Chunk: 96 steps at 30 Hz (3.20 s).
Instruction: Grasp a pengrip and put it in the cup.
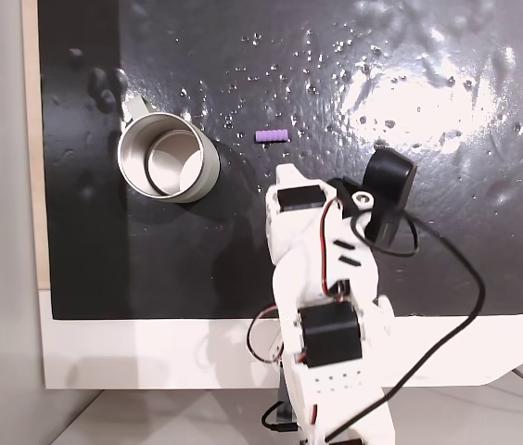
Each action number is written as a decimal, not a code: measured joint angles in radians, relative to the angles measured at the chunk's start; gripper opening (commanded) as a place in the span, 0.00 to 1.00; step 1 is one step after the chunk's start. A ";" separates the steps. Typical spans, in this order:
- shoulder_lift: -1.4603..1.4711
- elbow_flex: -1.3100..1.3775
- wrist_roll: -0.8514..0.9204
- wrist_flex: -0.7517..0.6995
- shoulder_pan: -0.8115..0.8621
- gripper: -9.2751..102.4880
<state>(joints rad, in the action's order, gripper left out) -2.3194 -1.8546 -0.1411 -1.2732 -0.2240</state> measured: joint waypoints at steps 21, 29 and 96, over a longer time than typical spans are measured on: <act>0.879 0.695 -0.175 -0.385 0.003 0.36; 1.012 0.640 -0.170 -0.252 0.008 0.35; 0.799 1.020 -0.006 -0.383 -0.118 0.08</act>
<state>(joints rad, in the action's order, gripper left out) -1.5202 -0.8345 -0.1473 -1.6567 -0.3421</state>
